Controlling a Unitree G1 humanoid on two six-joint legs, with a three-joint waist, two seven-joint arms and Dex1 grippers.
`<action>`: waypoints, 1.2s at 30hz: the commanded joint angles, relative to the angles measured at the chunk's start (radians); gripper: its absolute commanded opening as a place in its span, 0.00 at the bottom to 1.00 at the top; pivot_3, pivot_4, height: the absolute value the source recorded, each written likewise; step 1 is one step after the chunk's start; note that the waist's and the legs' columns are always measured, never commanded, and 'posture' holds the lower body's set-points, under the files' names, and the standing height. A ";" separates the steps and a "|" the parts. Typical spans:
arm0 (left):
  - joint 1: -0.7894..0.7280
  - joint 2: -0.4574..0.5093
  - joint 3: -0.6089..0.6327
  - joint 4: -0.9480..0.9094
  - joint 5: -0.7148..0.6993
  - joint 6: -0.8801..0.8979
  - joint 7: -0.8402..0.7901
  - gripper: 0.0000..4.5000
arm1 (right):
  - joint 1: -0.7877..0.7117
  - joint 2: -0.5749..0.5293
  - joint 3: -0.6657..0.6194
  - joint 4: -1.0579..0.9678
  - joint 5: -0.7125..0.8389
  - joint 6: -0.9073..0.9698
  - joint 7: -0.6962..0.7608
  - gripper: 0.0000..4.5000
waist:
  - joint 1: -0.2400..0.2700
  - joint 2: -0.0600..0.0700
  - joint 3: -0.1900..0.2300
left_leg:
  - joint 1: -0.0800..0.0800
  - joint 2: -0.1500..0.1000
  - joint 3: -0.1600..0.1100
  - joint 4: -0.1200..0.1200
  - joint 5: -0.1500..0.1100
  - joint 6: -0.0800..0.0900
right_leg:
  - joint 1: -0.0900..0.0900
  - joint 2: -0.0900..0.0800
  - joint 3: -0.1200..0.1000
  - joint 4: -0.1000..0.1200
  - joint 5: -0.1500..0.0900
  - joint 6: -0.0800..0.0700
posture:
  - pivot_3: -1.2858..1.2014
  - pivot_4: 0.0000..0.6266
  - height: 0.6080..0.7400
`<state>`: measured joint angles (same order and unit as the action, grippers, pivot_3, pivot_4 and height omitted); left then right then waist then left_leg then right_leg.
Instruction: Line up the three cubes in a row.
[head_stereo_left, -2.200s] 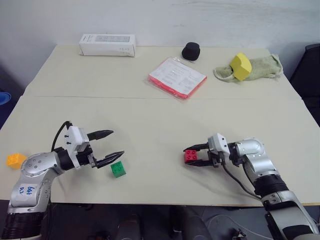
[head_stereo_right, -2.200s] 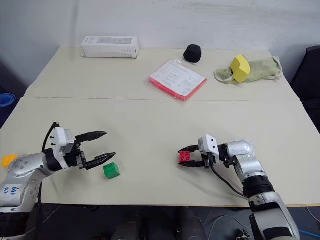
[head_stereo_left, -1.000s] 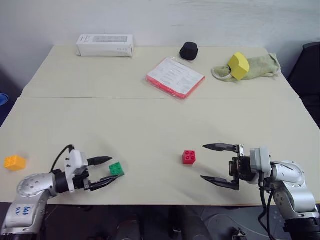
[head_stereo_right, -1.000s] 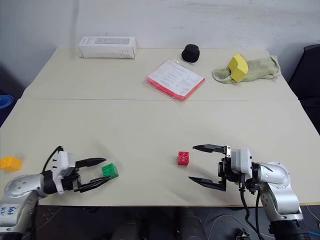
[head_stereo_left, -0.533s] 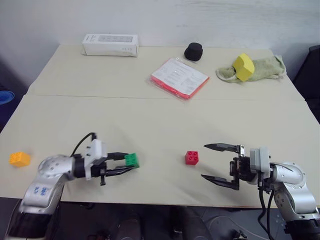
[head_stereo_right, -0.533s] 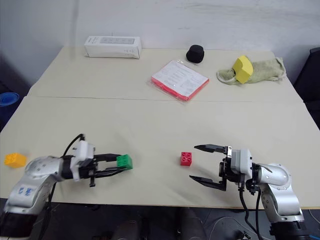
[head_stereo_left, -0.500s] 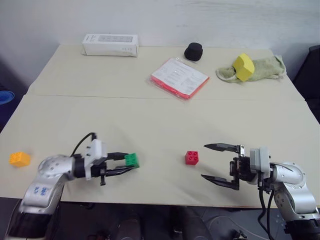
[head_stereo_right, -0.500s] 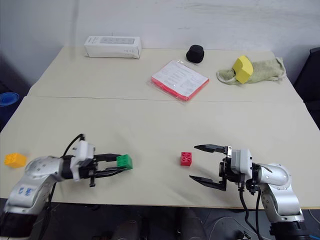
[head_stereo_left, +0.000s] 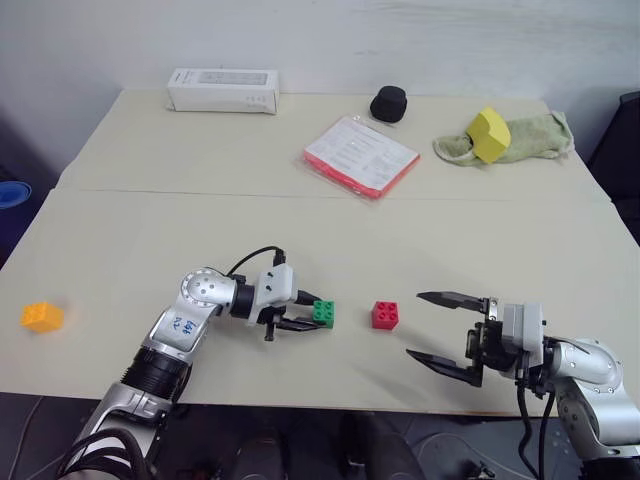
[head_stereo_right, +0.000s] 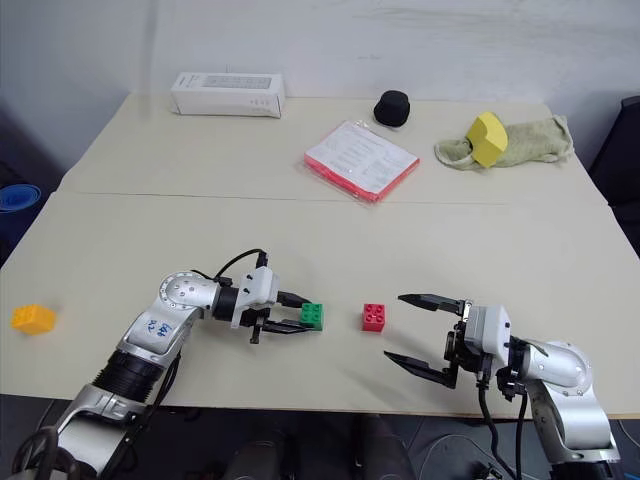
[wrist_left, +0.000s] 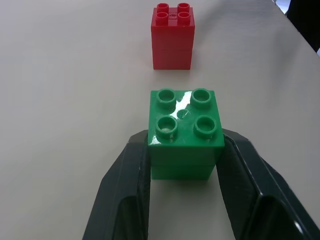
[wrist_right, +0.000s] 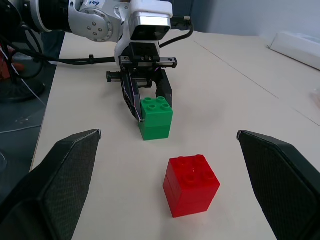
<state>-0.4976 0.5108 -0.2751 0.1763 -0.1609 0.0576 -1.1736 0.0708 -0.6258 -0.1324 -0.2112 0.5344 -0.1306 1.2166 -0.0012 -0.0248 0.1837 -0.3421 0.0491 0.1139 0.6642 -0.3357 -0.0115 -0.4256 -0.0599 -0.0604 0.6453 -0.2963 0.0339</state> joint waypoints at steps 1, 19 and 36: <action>-0.011 0.016 -0.003 0.058 0.037 -0.031 -0.006 0.33 | 0.019 0.005 -0.011 -0.042 0.004 -0.017 -0.014 1.00 | -0.001 0.000 0.000 | 0.001 0.000 0.000 0.000 0.000 0.000 | 0.000 0.000 0.000 0.000 0.000 0.000 | 0.52 0.24 1.00; 0.077 0.114 0.153 -0.082 -0.095 0.021 -0.053 0.73 | 0.004 -0.002 -0.028 0.014 0.016 -0.028 0.008 1.00 | -0.006 0.000 0.000 | 0.000 0.001 0.000 0.000 0.000 0.000 | 0.000 0.000 0.001 0.001 0.000 0.000 | 0.52 0.24 1.00; 0.921 0.015 0.946 -0.365 -0.353 0.002 0.295 0.99 | 0.020 0.053 -0.005 -0.158 0.076 0.012 -0.062 1.00 | -0.024 0.000 0.000 | 0.002 0.003 0.000 -0.003 -0.004 0.003 | 0.000 -0.001 0.002 -0.001 -0.001 -0.001 | 0.52 0.24 1.00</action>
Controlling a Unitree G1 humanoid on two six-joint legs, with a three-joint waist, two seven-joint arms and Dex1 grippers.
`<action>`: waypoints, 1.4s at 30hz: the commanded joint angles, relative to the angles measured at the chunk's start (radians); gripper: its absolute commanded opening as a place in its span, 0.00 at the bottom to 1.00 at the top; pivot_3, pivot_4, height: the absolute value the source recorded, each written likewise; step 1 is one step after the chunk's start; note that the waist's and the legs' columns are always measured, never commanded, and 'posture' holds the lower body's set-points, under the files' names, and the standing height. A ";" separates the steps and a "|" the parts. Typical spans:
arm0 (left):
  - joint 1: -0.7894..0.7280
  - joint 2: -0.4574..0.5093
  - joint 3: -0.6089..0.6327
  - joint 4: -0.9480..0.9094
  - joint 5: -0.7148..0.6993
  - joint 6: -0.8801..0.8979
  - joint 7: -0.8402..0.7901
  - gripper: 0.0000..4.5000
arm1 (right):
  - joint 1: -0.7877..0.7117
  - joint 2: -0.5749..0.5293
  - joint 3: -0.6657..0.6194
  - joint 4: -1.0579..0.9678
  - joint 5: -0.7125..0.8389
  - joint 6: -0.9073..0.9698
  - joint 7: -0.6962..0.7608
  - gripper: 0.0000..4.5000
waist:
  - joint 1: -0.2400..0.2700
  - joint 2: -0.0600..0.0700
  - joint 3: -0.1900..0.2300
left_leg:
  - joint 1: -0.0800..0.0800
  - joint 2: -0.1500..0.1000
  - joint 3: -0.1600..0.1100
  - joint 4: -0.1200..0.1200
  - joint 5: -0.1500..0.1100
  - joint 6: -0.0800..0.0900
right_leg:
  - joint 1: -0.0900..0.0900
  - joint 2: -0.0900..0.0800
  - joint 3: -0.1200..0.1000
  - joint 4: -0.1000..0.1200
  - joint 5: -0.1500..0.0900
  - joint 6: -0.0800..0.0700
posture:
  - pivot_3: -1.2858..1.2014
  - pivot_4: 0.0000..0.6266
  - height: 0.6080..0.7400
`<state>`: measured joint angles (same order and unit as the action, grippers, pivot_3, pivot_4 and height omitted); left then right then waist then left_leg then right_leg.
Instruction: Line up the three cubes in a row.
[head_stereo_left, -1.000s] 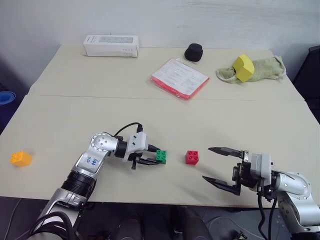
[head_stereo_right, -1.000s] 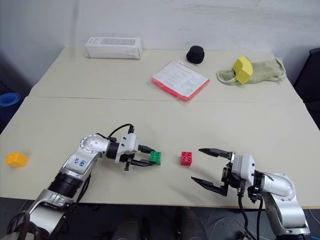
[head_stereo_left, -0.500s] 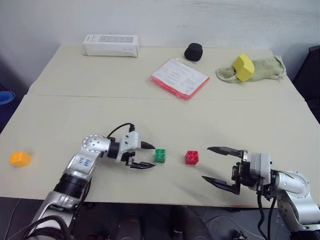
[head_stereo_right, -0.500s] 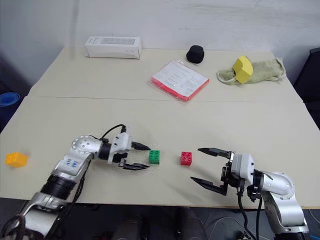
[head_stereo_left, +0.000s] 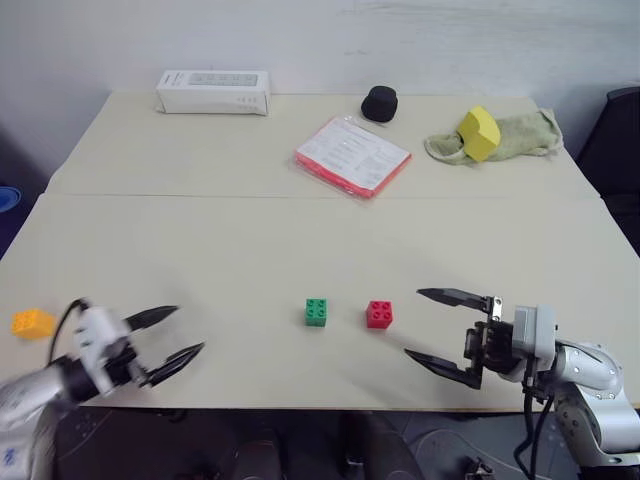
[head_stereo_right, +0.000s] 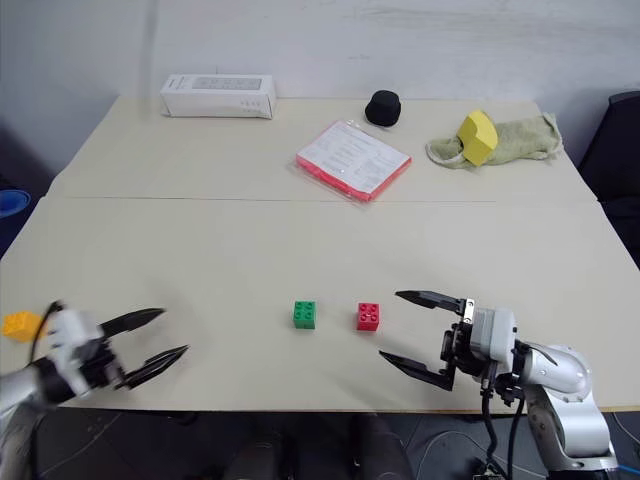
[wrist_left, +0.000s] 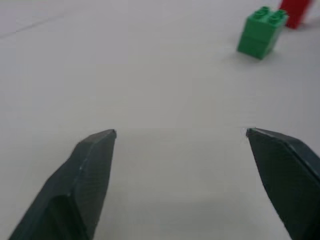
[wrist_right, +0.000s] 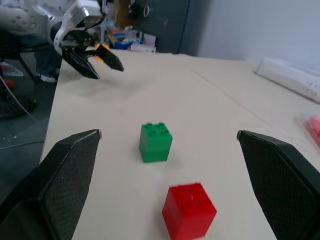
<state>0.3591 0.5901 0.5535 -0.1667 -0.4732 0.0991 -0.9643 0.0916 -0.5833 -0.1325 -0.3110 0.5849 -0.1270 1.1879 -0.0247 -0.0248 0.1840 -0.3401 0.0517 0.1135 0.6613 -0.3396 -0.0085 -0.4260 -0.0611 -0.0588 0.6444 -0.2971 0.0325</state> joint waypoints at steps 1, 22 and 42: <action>0.087 -0.090 0.148 -0.019 -0.053 -0.041 0.111 0.99 | -0.004 0.013 -0.007 -0.063 0.026 0.012 -0.043 1.00 | 0.001 -0.001 0.000 | 0.000 0.000 0.000 0.000 0.000 0.000 | 0.000 0.000 0.000 0.000 0.000 0.000 | 0.52 0.24 1.00; 0.024 -0.204 0.369 0.138 -0.181 -0.001 0.540 0.99 | -0.060 0.001 0.000 -0.056 0.024 0.050 -0.066 1.00 | 0.024 -0.009 0.000 | -0.001 0.000 0.001 0.000 -0.003 0.003 | 0.000 0.000 -0.001 -0.004 0.000 0.000 | 0.52 0.24 1.00; -0.225 -0.062 0.226 0.298 -0.035 0.110 0.721 0.99 | -0.033 0.020 0.010 -0.079 -0.010 0.051 -0.137 1.00 | 0.022 -0.010 -0.001 | 0.000 0.000 0.001 0.000 -0.003 0.002 | 0.000 0.000 0.000 -0.002 0.000 0.000 | 0.52 0.24 1.00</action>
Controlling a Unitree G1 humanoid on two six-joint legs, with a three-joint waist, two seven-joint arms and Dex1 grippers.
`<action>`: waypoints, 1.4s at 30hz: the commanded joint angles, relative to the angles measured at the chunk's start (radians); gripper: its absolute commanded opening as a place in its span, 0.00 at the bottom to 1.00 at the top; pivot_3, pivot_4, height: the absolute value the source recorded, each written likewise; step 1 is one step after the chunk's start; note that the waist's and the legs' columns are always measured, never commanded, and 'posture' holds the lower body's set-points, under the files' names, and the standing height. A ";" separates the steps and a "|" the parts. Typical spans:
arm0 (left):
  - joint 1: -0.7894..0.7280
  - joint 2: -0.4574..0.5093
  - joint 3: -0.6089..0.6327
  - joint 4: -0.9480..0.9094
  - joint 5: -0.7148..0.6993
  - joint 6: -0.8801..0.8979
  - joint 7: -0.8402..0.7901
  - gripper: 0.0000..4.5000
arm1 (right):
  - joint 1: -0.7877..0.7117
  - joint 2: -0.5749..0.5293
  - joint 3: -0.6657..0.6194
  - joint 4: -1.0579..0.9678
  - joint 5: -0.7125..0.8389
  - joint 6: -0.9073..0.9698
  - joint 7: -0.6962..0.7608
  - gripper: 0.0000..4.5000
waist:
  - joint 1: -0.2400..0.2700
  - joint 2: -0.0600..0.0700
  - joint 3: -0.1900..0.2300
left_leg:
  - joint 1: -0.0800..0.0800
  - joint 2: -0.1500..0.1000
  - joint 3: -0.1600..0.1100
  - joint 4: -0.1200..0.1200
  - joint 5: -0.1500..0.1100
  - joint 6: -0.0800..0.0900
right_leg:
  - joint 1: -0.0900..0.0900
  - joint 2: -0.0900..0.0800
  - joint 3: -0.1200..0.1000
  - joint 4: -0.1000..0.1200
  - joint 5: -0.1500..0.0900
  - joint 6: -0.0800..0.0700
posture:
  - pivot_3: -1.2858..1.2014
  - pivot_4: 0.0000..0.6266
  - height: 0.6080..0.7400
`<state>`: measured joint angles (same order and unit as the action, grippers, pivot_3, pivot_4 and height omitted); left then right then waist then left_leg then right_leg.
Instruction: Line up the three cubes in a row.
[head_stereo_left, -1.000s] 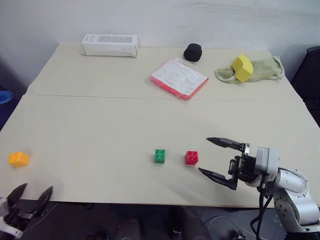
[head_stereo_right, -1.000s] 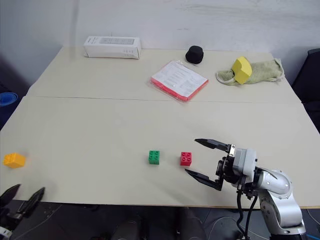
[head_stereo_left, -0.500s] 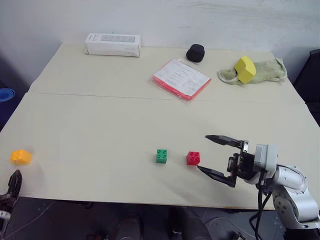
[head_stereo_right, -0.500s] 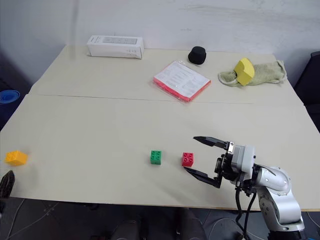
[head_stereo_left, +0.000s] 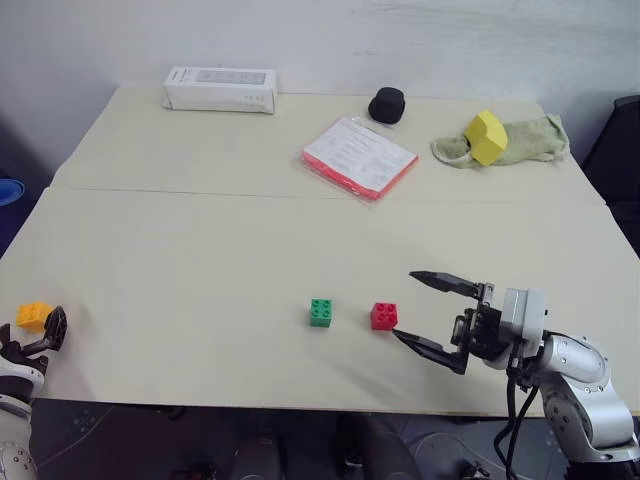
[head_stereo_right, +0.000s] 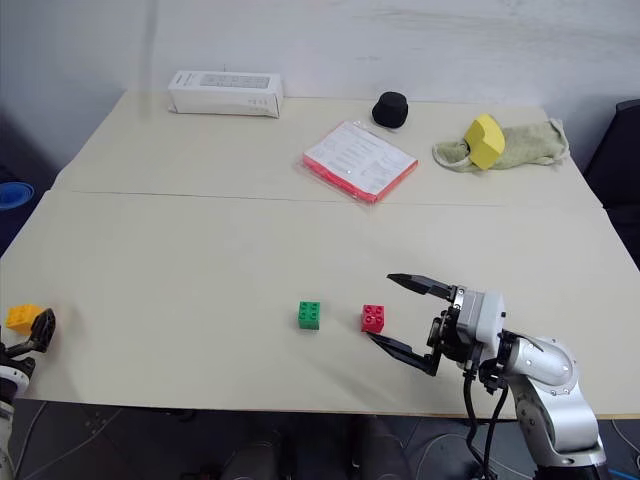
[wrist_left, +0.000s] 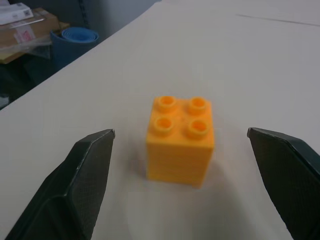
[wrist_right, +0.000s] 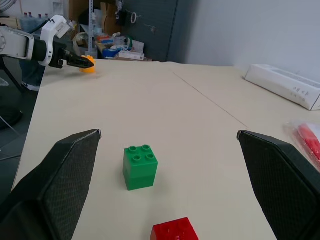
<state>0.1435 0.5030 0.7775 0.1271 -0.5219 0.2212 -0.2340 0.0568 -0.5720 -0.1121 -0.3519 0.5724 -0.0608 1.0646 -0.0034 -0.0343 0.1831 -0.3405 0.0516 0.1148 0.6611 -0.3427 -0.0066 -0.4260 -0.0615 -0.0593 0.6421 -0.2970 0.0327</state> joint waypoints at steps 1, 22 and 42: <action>-0.024 0.038 0.003 0.029 0.018 -0.017 -0.014 0.99 | 0.002 0.010 -0.011 -0.038 0.001 -0.016 -0.020 1.00 | 0.000 0.000 0.000 | 0.000 0.000 0.000 0.000 0.000 0.000 | 0.000 0.000 0.000 0.000 0.000 0.000 | 0.52 0.24 1.00; -0.171 0.241 -0.378 -0.121 0.031 -0.166 -0.710 0.33 | 0.028 -0.012 -0.057 0.054 -0.007 -0.101 0.026 1.00 | 0.006 0.000 0.000 | 0.000 0.000 0.000 0.000 0.000 -0.001 | 0.000 -0.001 -0.001 0.000 0.000 0.000 | 0.52 0.24 1.00; -0.675 0.147 -0.906 0.353 0.284 -0.428 -1.231 0.33 | 0.146 -0.144 -0.221 -0.033 0.027 -0.021 0.057 1.00 | -0.020 0.007 0.001 | -0.001 -0.001 0.005 0.002 0.005 -0.006 | -0.002 0.004 0.003 0.002 0.001 0.001 | 0.52 0.24 1.00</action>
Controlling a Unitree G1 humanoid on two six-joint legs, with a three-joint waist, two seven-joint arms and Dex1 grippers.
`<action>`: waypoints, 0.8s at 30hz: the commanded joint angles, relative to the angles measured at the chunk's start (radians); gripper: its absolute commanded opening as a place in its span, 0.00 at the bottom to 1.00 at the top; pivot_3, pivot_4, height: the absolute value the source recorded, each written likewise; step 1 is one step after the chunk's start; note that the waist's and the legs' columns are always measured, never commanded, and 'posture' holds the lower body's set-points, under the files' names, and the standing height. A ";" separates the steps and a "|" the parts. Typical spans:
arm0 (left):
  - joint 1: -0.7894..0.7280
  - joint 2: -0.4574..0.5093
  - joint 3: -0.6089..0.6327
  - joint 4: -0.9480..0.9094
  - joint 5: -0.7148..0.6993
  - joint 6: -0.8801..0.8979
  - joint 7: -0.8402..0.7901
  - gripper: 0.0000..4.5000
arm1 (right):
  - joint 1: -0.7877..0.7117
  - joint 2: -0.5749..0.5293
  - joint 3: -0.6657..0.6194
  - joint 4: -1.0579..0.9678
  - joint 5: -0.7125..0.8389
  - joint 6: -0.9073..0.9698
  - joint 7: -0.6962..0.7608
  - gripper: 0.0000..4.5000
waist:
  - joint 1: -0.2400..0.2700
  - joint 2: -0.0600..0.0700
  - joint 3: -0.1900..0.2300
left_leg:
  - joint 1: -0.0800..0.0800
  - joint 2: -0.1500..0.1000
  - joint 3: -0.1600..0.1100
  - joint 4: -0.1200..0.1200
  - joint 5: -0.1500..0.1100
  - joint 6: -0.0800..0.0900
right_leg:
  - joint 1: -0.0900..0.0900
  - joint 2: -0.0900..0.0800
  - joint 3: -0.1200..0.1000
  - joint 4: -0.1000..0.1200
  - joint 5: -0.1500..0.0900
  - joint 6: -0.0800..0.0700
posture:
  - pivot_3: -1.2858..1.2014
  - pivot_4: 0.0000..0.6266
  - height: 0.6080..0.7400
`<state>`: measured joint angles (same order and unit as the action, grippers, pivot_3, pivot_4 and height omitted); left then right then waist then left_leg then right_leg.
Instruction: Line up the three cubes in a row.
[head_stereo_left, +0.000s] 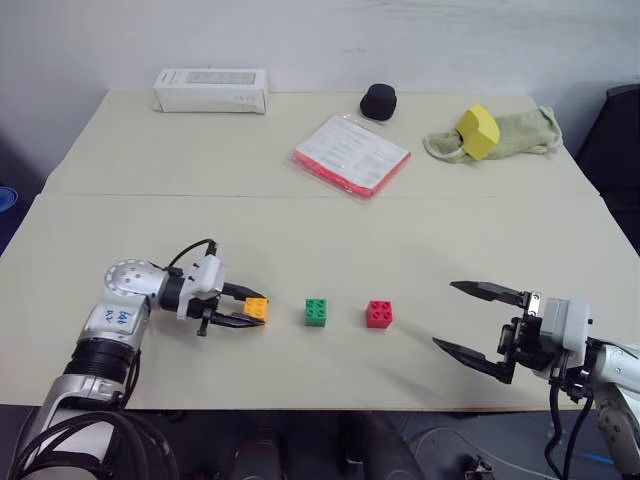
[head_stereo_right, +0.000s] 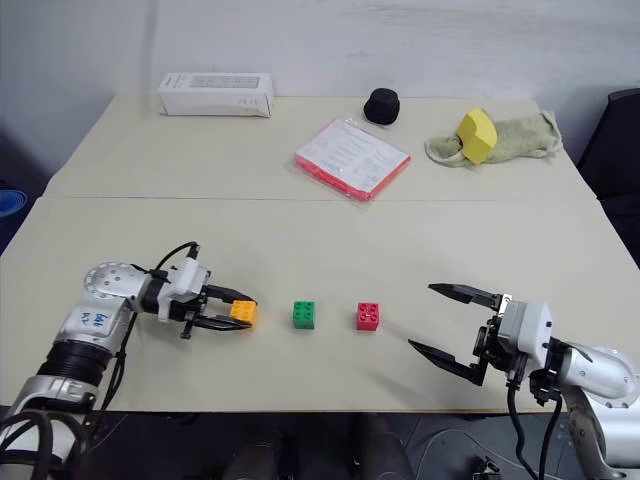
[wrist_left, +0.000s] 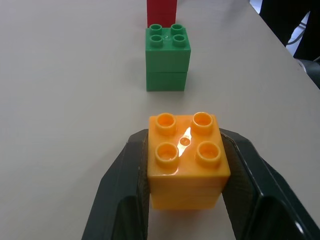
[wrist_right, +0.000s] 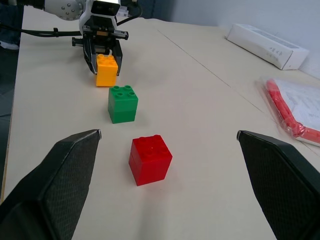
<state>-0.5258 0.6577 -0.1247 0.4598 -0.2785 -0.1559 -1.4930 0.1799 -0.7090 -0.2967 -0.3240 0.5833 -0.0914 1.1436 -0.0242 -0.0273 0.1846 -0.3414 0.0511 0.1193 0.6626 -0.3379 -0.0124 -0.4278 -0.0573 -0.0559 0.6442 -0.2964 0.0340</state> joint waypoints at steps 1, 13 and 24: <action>-0.009 -0.014 -0.005 0.037 0.054 -0.069 0.039 0.33 | 0.031 -0.003 -0.036 -0.076 0.014 0.014 -0.031 1.00 | 0.001 0.000 0.000 | 0.000 0.000 0.000 0.000 0.000 0.000 | 0.000 0.000 0.000 0.000 0.000 0.000 | 0.52 0.24 1.00; -0.034 -0.003 0.018 0.082 0.051 -0.056 0.042 0.61 | 0.029 0.010 -0.018 -0.110 0.008 0.044 -0.081 1.00 | 0.000 0.000 0.000 | 0.002 -0.001 0.000 0.000 -0.001 0.005 | 0.002 -0.002 0.000 0.001 0.001 0.001 | 0.52 0.24 1.00; 0.221 0.264 0.293 -0.168 -0.121 0.120 0.015 0.80 | 0.052 -0.178 -0.189 -0.044 0.096 0.130 0.115 1.00 | -0.007 0.000 0.000 | 0.000 0.000 0.000 0.000 0.000 0.003 | 0.000 -0.002 0.001 0.000 0.001 0.001 | 0.52 0.24 1.00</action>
<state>-0.3570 0.8673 0.0845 0.3518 -0.3518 -0.0915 -1.4699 0.2231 -0.8455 -0.4240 -0.3796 0.6511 0.0234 1.2087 -0.0313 -0.0275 0.1850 -0.3410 0.0508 0.1191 0.6621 -0.3399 -0.0064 -0.4278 -0.0592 -0.0548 0.6438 -0.2958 0.0352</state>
